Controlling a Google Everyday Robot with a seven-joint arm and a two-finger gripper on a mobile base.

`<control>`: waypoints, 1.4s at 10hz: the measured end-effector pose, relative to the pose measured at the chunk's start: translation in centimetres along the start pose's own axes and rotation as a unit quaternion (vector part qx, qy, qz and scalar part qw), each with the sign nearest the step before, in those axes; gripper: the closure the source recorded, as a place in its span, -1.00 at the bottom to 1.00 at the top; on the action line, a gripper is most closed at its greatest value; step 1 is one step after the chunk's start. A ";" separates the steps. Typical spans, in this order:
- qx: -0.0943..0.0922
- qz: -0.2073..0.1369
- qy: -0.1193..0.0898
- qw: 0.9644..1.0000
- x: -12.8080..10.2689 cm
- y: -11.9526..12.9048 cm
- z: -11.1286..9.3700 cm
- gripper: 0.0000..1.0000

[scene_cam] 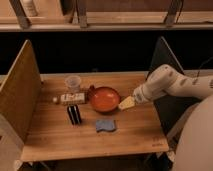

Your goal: Knock the eraser over

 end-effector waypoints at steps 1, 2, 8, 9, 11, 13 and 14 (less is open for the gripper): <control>0.000 -0.005 -0.003 1.000 -0.1 -0.2 0.1 0.15; 0.009 -0.018 -0.014 1.000 -0.2 -1.1 0.5 0.35; 0.091 -0.087 -0.099 0.987 0.7 -7.5 6.7 1.00; 0.114 -0.104 -0.116 0.981 1.2 -9.1 8.4 1.00; 0.139 -0.122 -0.140 0.973 1.2 -11.1 10.2 1.00; 0.138 -0.120 -0.140 0.973 1.0 -10.8 10.0 1.00; 0.139 -0.122 -0.141 0.973 1.1 -10.9 10.1 1.00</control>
